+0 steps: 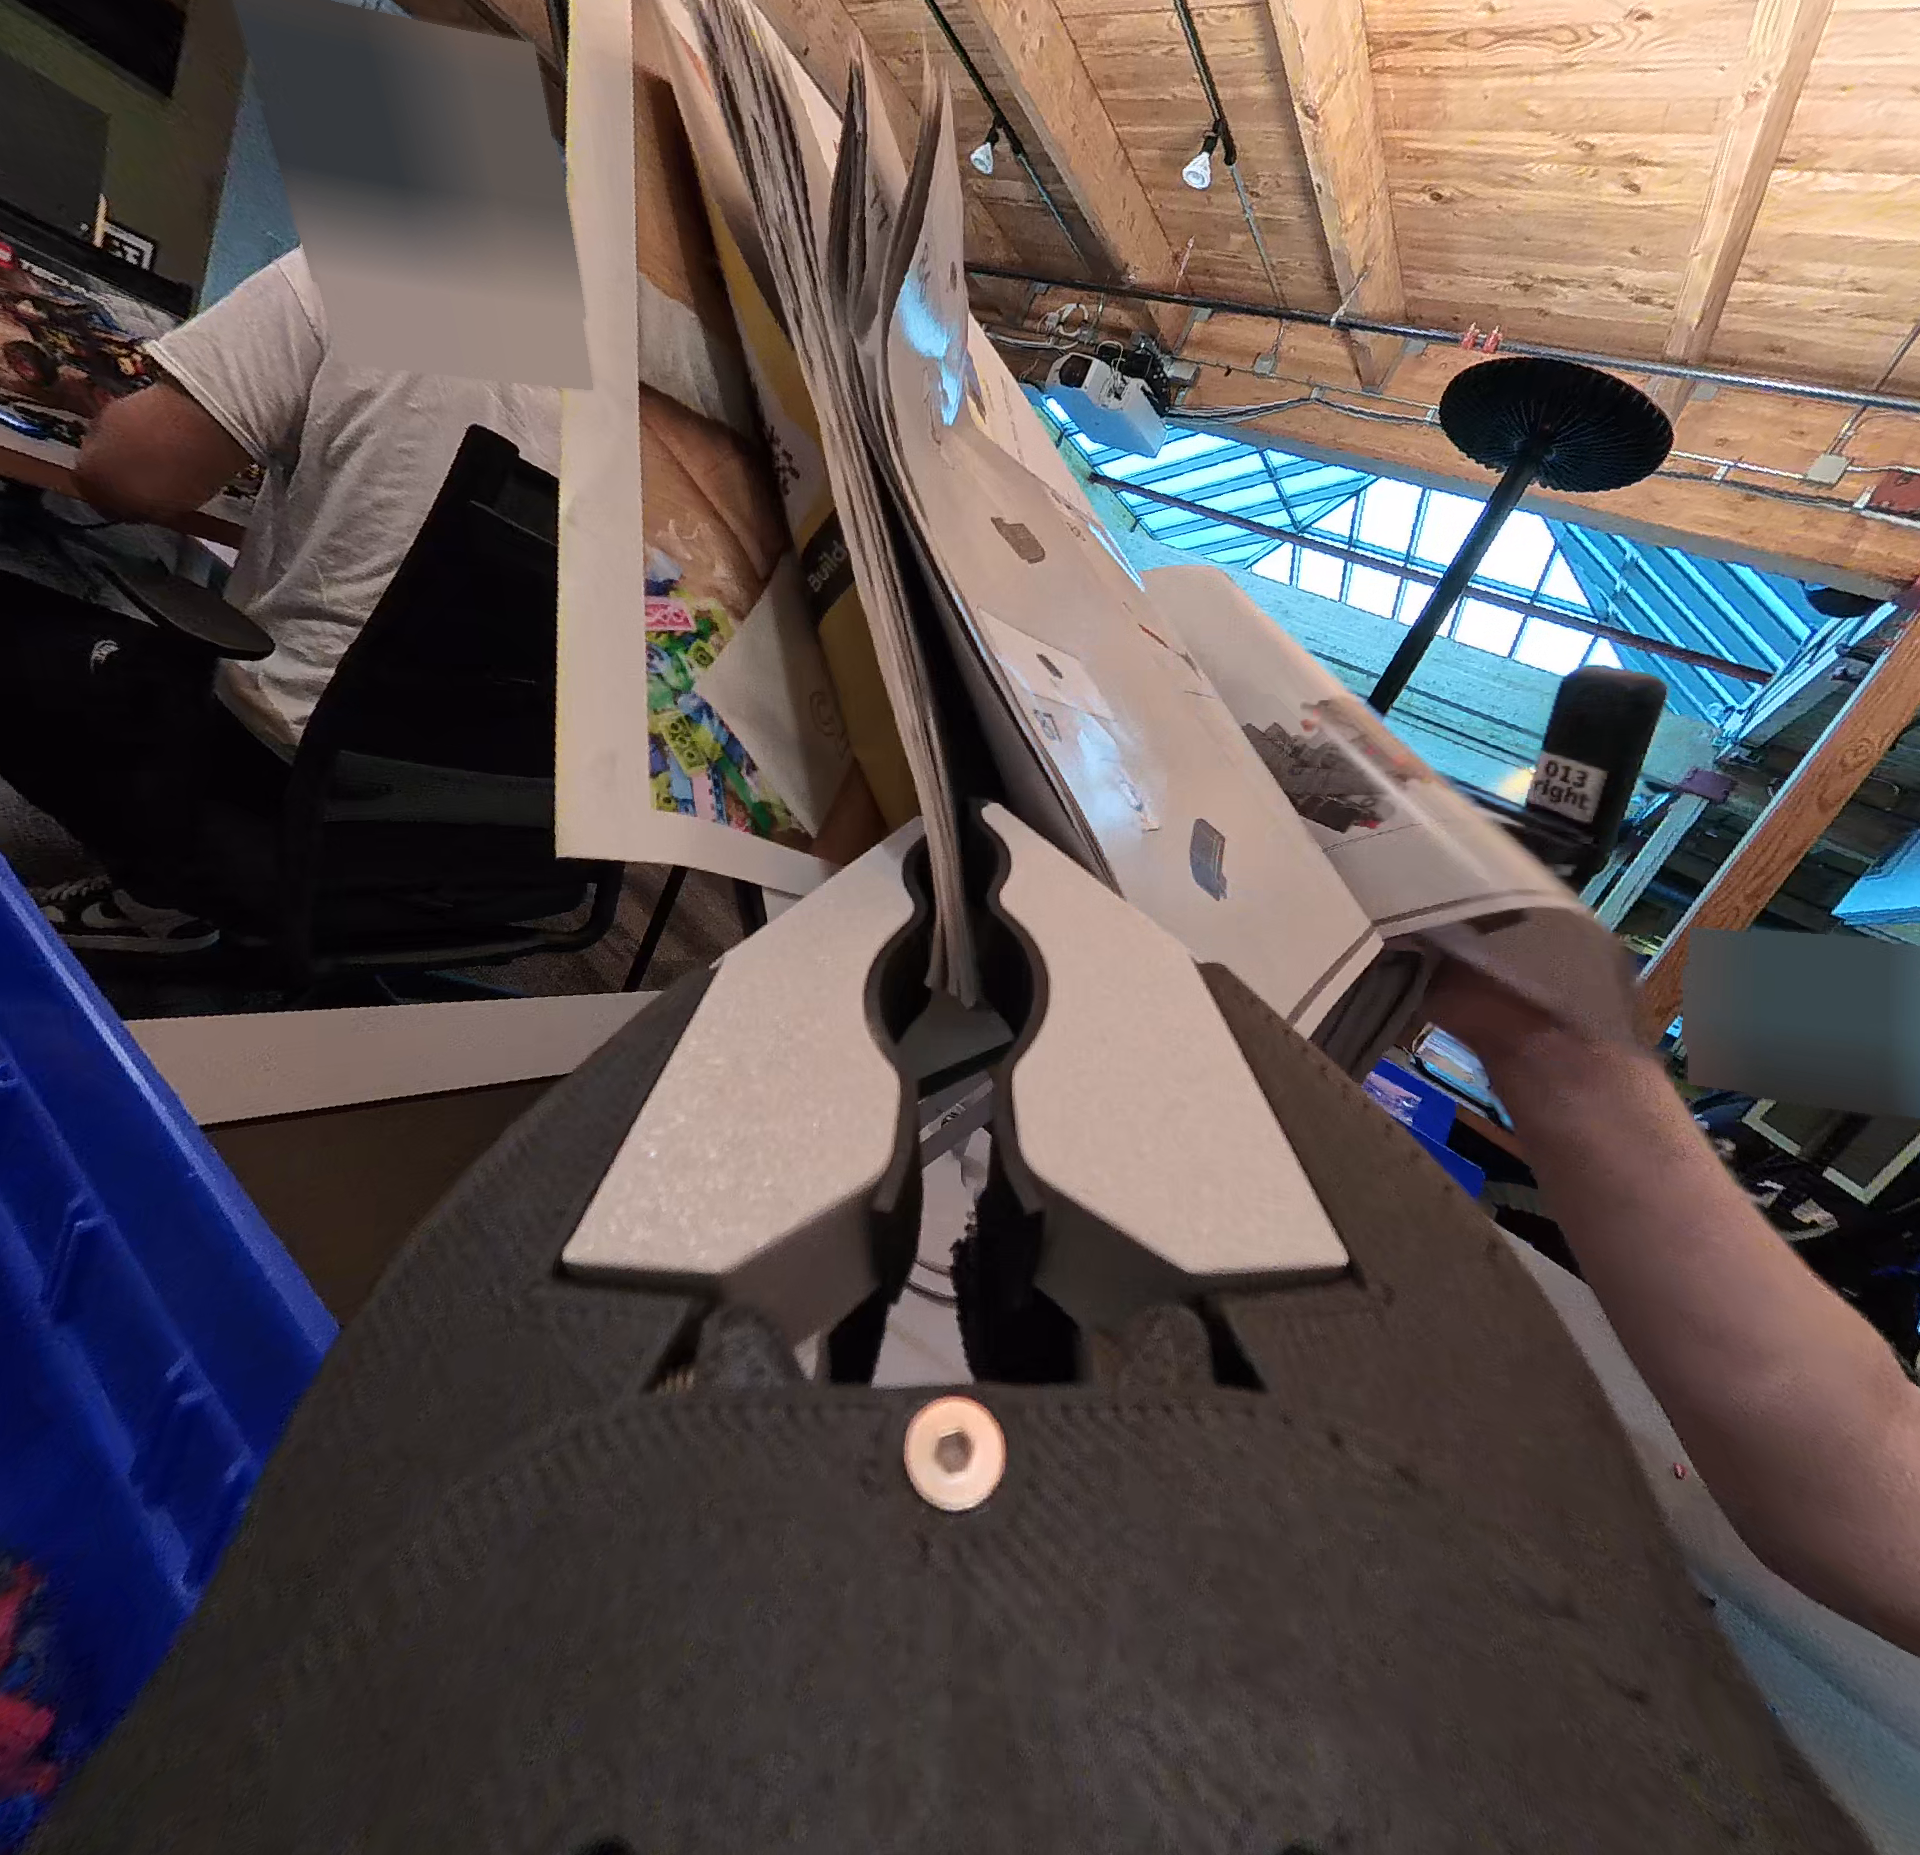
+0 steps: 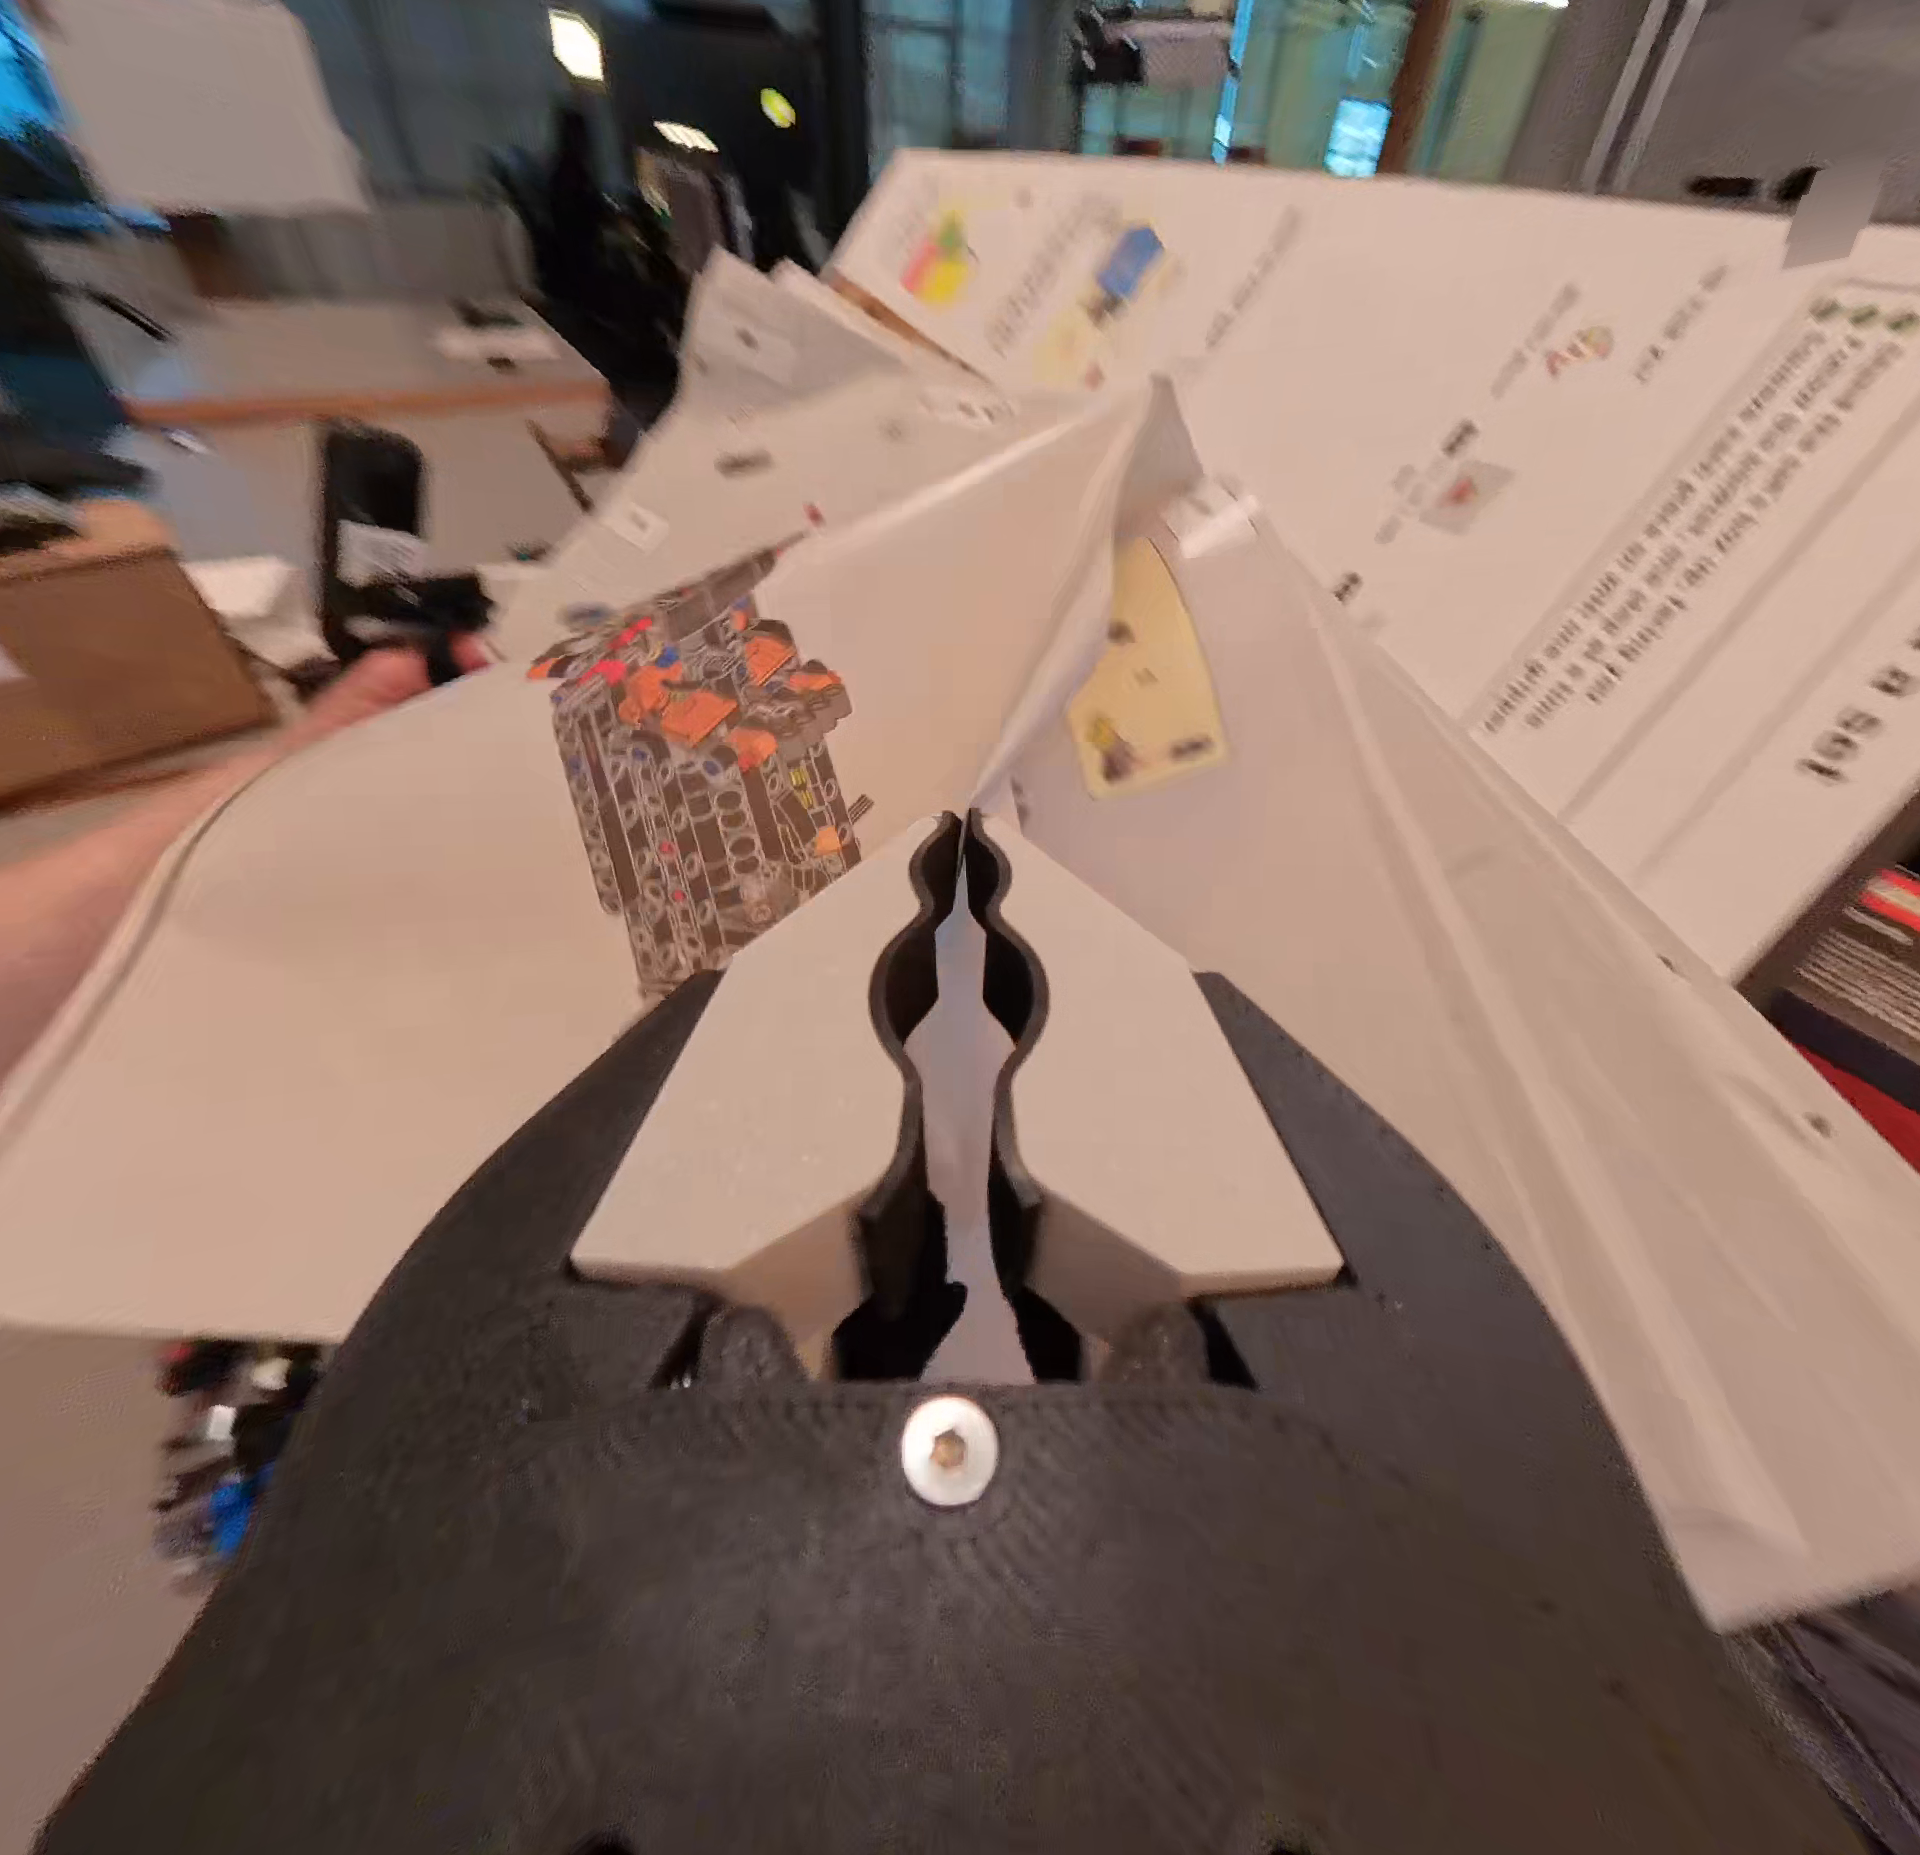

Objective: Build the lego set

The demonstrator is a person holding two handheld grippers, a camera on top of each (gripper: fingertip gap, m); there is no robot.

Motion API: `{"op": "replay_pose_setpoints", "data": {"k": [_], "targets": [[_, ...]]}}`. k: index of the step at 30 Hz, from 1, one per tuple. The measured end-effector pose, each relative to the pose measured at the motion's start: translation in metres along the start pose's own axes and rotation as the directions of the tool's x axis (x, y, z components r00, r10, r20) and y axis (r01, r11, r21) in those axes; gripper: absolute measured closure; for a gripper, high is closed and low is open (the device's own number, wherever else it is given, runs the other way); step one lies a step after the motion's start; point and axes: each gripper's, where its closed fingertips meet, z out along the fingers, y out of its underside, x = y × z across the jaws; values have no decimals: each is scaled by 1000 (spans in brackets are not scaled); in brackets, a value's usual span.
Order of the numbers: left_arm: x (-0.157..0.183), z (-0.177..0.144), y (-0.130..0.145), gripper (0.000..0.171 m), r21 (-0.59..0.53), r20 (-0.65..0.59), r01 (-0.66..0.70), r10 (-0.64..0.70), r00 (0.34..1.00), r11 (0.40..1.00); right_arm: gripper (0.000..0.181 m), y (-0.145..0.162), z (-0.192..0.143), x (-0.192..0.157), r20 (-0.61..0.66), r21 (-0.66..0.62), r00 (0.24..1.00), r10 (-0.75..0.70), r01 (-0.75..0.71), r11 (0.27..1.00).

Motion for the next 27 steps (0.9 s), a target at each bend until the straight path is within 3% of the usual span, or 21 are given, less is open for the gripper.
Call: {"op": "replay_pose_setpoints", "data": {"k": [5,8,10,12,15,18,21,24,27], "targets": [[0,0,0,171,0,1,0,0,1000,1000,178,-40,19,-34,130,111,990,49,-64,992],[0,0,0,171,1,0,2,-2,1000,1000,163,-61,46,-68,233,159,972,41,-80,984],[0,0,0,171,0,-1,1,-1,1000,1000,140,-67,61,-96,329,137,944,24,-73,988],[0,0,0,171,0,-2,2,-2,1000,1000,139,-70,67,-119,424,124,906,11,-70,990],[0,0,0,171,2,-5,6,-6,1000,1000,131,-61,67,-128,457,65,890,-10,-23,998],[0,0,0,171,2,-5,7,-7,1000,1000,126,-51,56,-101,323,55,945,-43,27,998],[0,0,0,171,4,-6,10,-10,1000,1000,118,-31,35,-44,33,7,992,-122,122,993],[0,0,0,171,3,-3,8,-8,1000,1000,111,0,7,16,-243,-103,950,-194,173,979],[0,0,0,171,3,0,6,-6,1000,1000,105,25,-12,53,-369,-157,908,-199,151,976]]}}
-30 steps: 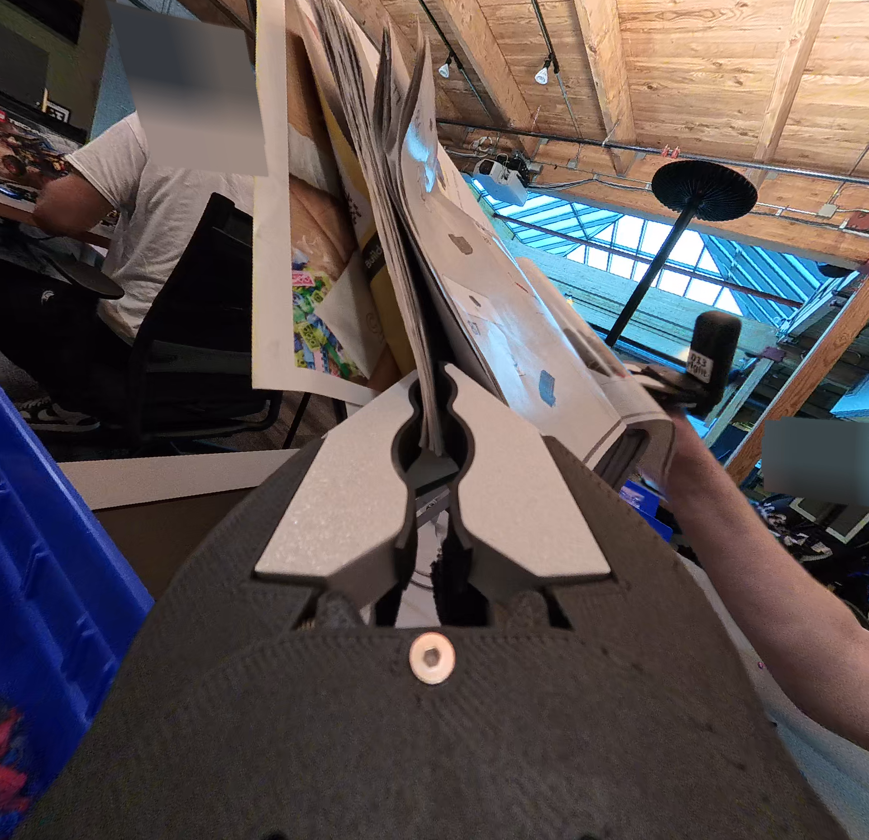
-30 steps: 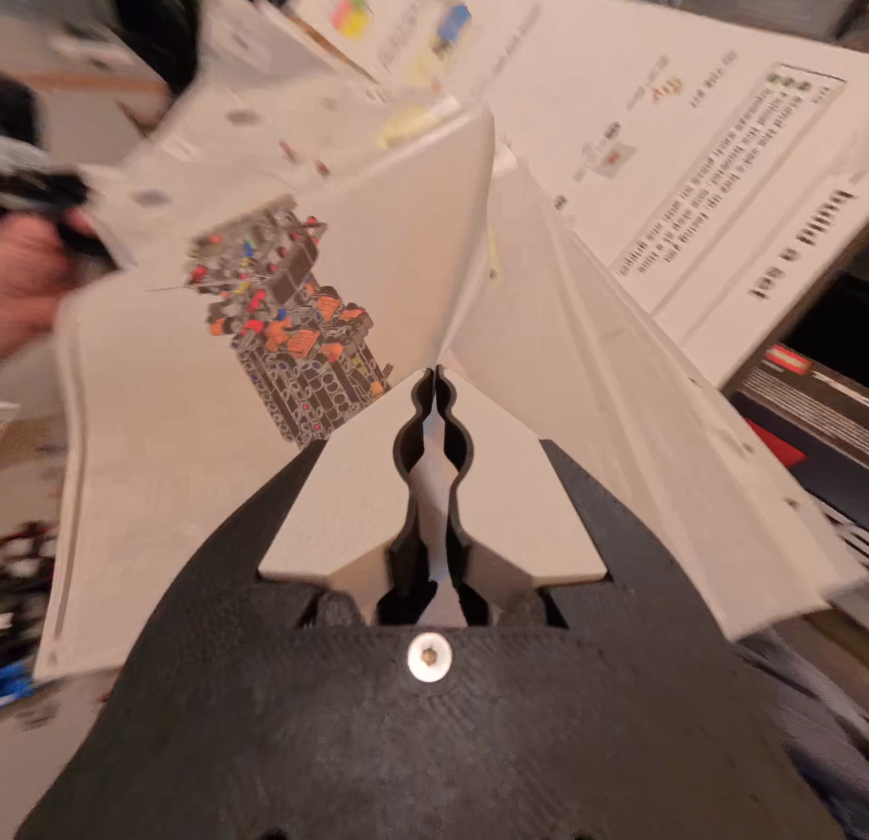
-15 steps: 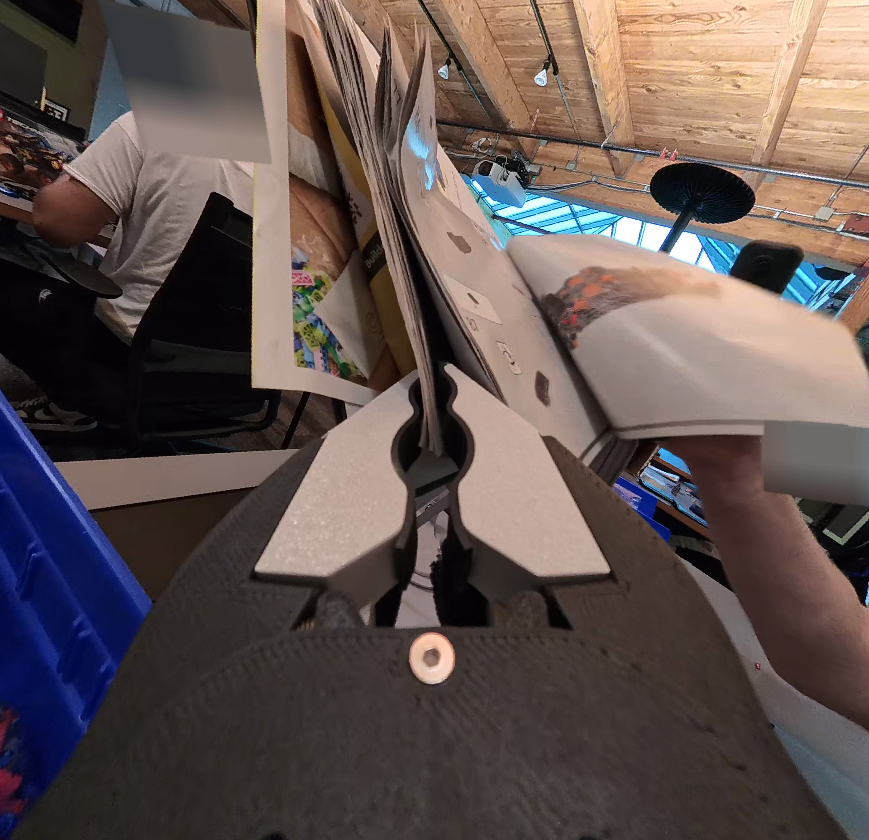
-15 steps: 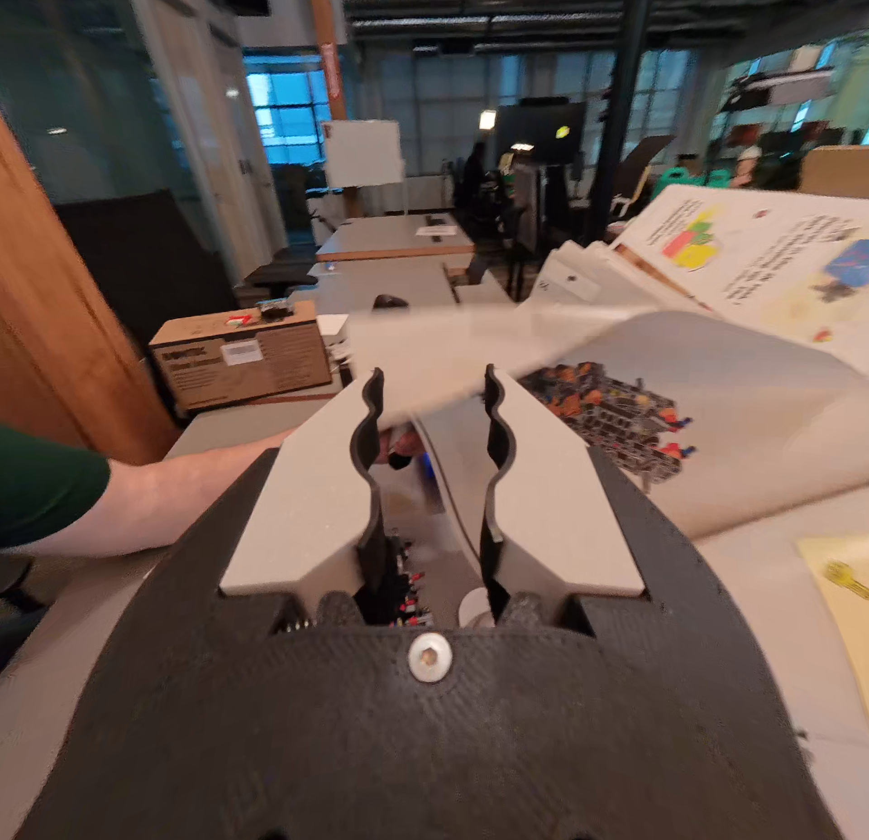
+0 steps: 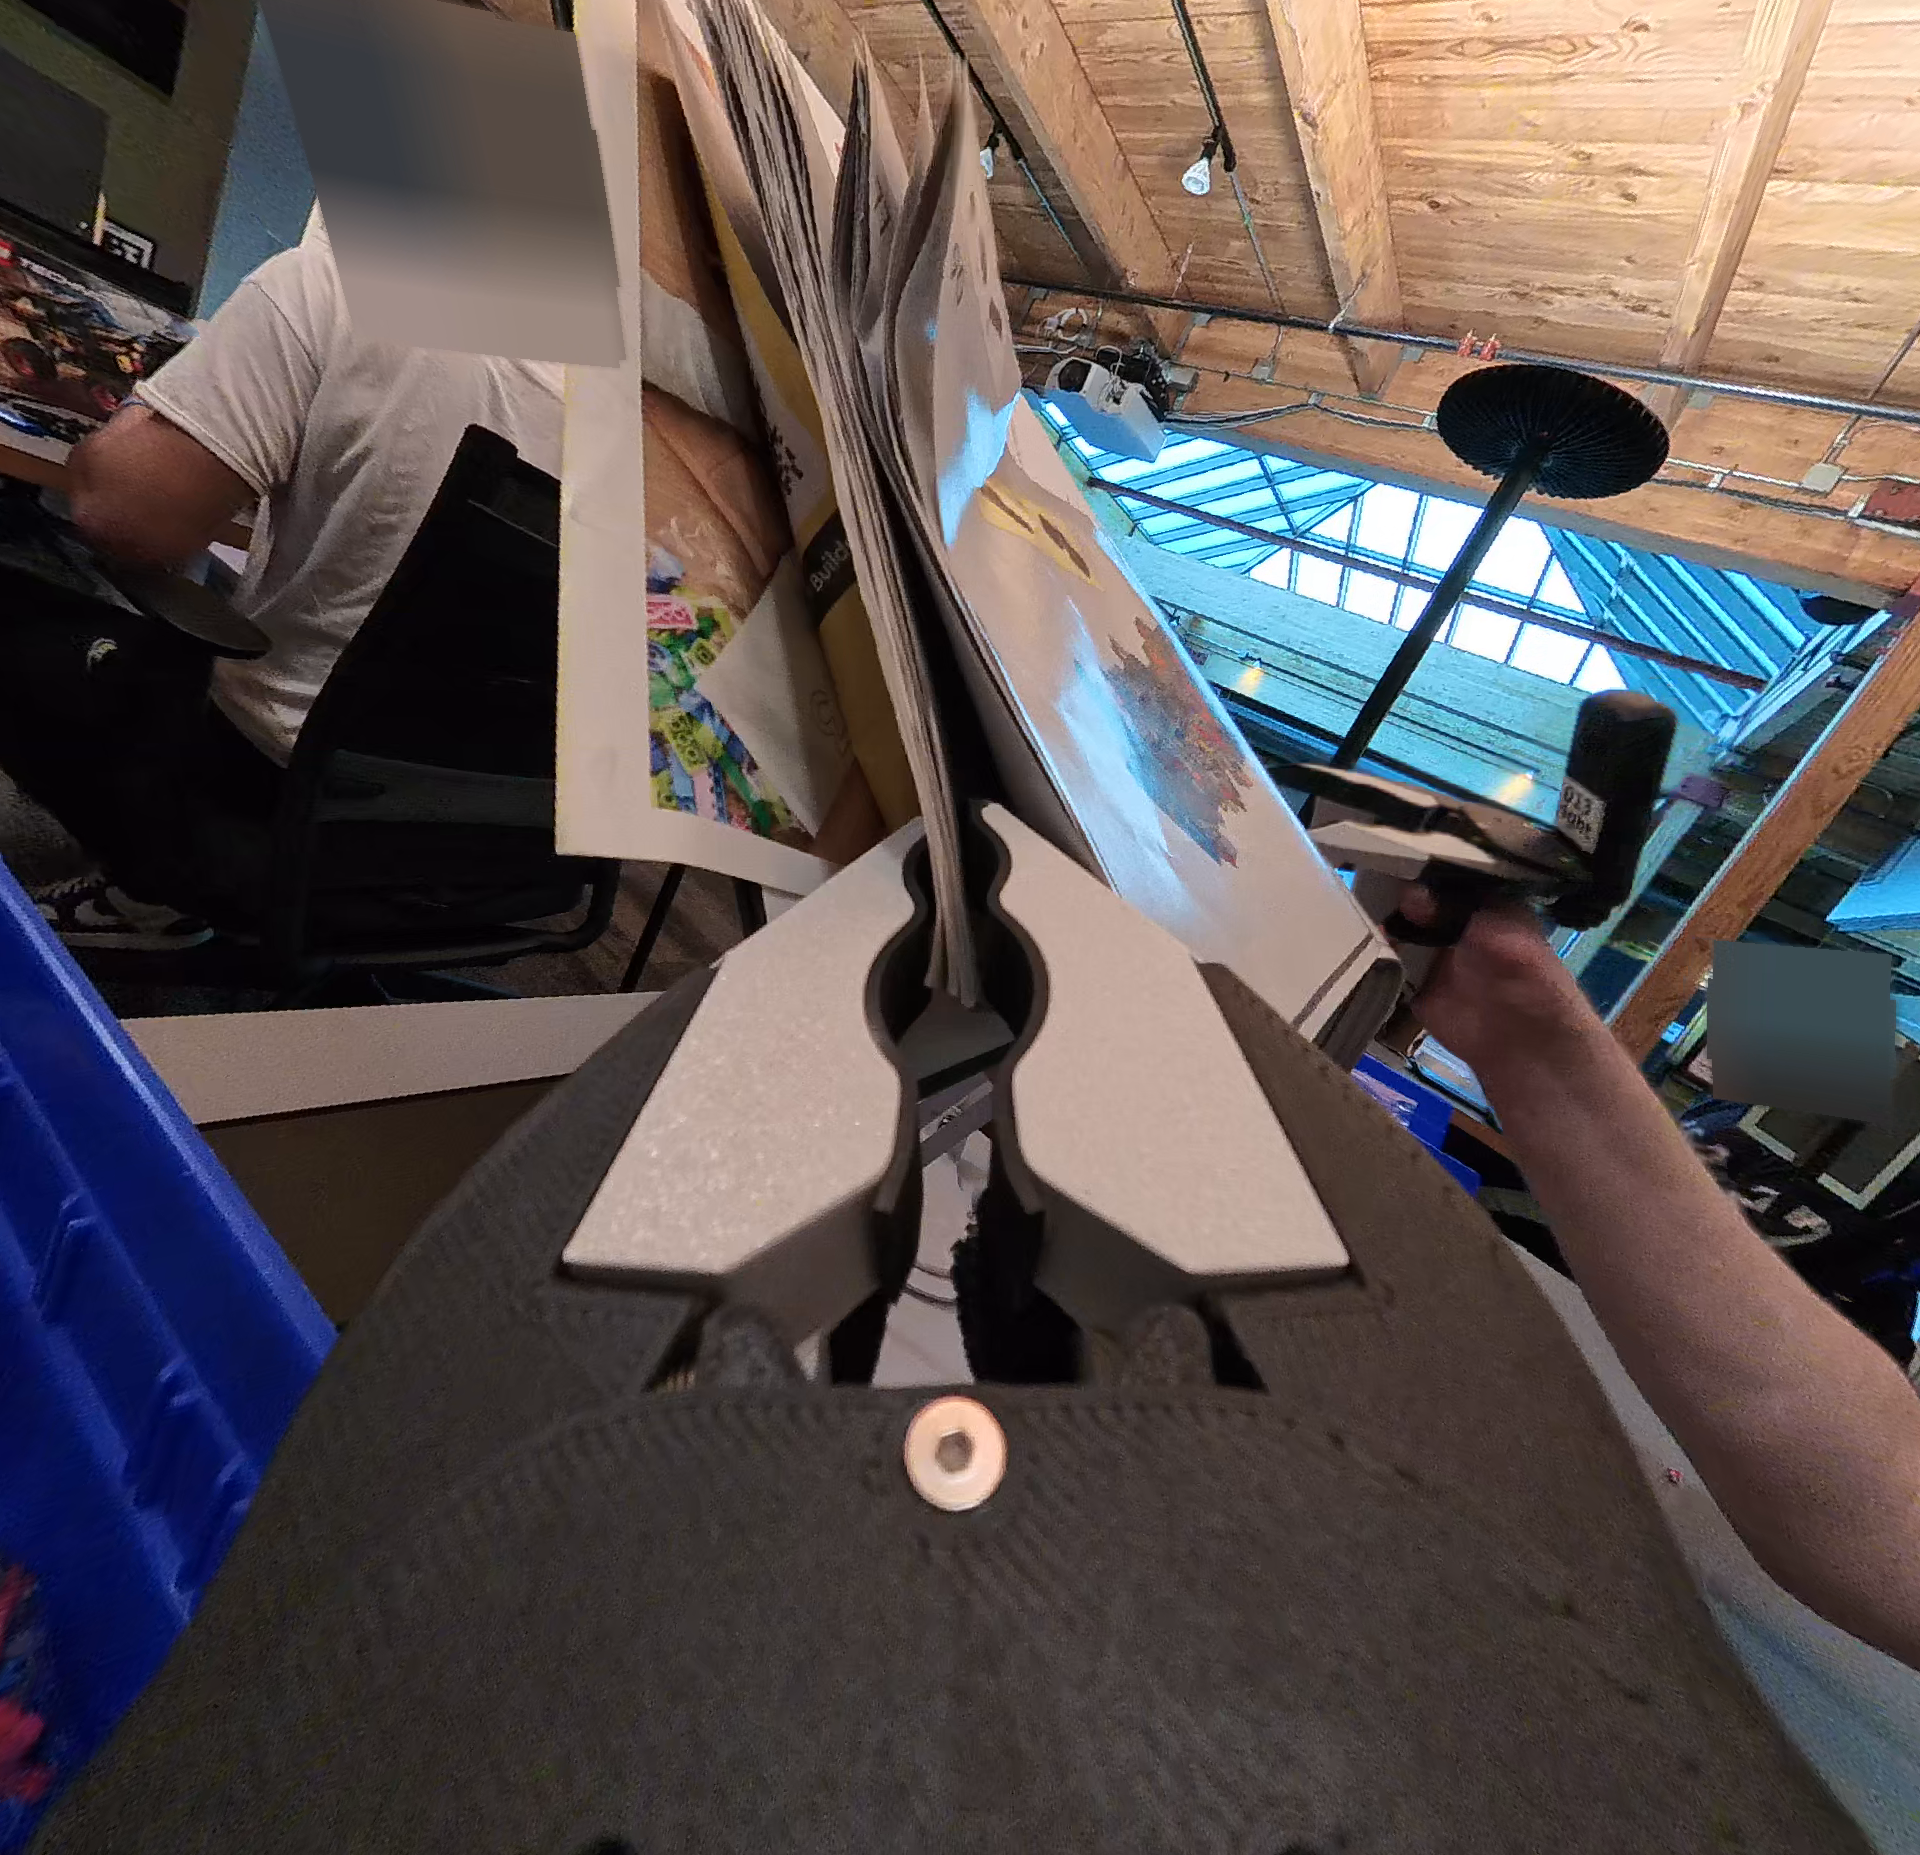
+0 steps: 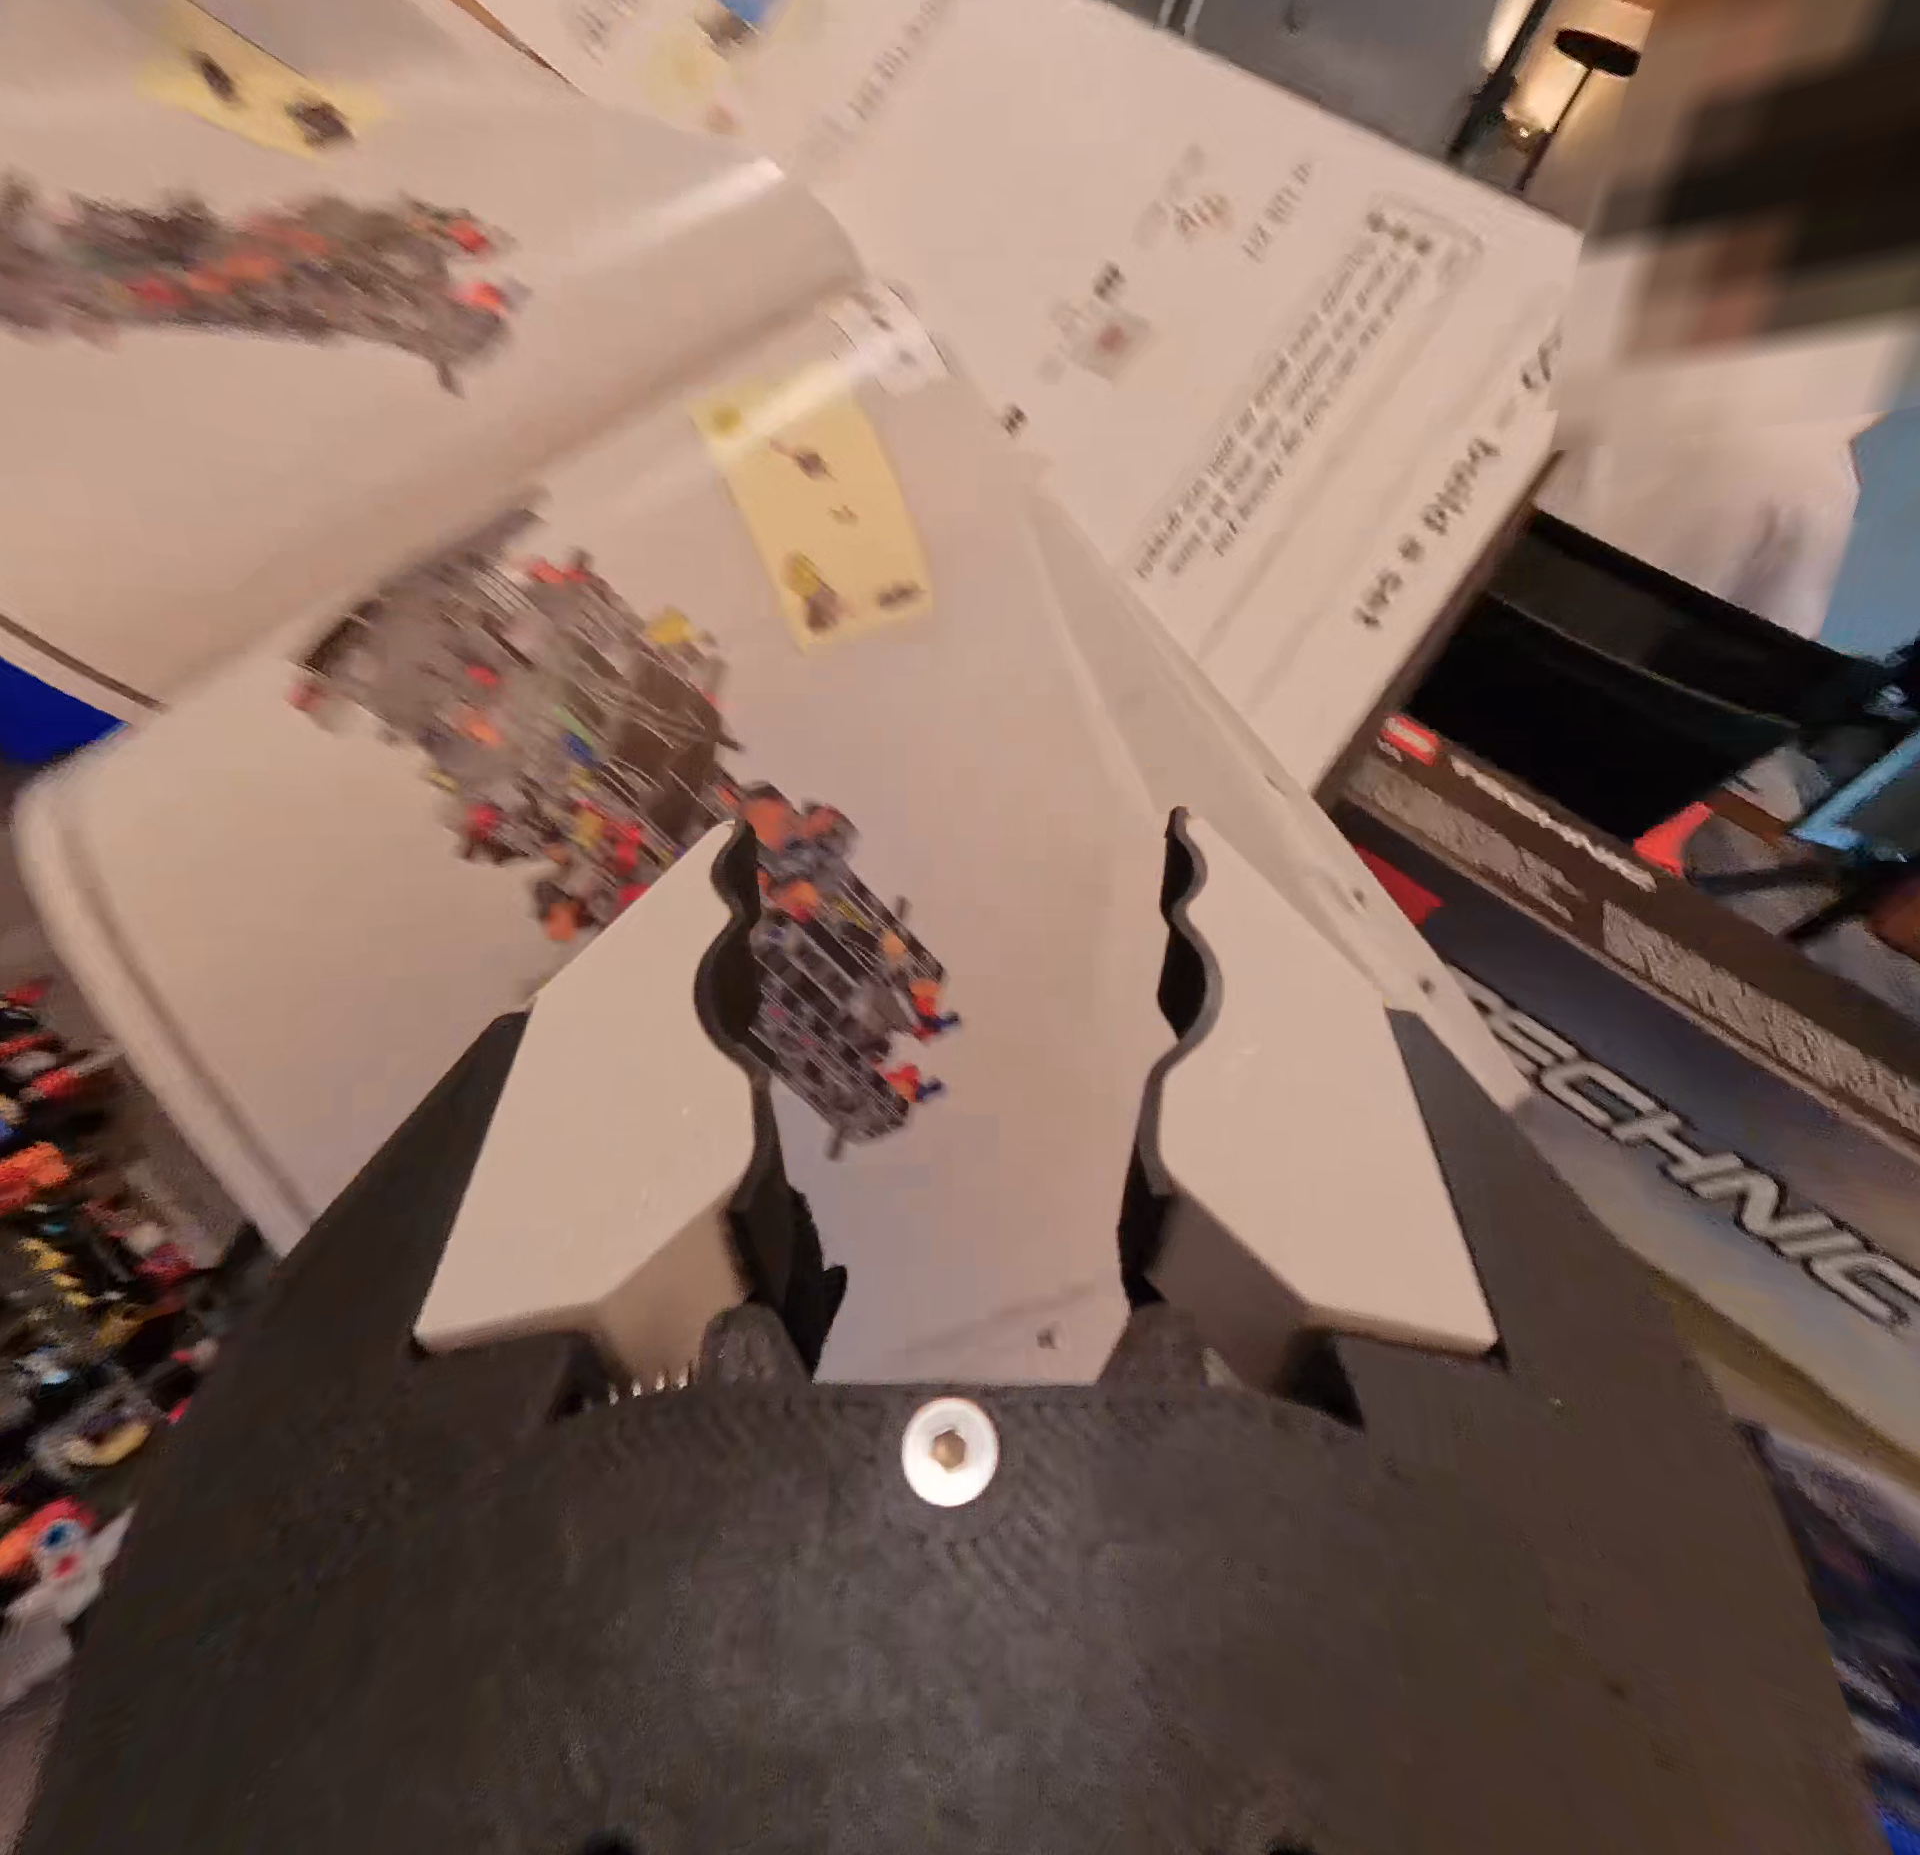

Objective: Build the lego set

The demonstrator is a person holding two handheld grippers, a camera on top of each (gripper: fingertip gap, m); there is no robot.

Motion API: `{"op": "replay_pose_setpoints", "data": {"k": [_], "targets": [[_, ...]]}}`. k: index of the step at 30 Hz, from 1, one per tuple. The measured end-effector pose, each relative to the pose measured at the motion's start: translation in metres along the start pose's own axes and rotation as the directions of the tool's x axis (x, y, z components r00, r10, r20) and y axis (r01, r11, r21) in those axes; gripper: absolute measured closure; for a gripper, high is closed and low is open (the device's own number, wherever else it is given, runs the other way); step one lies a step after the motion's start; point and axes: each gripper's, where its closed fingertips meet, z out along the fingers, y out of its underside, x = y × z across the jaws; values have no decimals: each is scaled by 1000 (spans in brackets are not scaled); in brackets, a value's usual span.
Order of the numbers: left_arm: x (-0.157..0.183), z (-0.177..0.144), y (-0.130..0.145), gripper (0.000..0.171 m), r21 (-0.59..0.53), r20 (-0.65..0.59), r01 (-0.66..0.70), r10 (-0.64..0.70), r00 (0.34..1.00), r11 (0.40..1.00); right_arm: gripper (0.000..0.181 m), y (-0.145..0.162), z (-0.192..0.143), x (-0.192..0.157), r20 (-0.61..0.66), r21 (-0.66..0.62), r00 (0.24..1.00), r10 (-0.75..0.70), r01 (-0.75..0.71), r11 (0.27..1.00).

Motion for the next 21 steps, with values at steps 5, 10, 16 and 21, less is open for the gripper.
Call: {"op": "replay_pose_setpoints", "data": {"k": [5,10,16,21], "targets": [[0,0,0,171,-1,2,-2,2,1000,1000,105,44,11,20,-50,-103,999,5,-10,995],[-1,0,1,171,-4,3,-5,5,1000,1000,112,53,17,19,-54,-97,998,16,-22,995],[-1,1,1,171,-3,4,-4,4,1000,1000,138,53,17,18,-56,-99,998,-10,4,995],[-1,1,2,171,-4,6,-5,5,1000,1000,153,52,18,18,-50,-111,998,-32,26,993]]}}
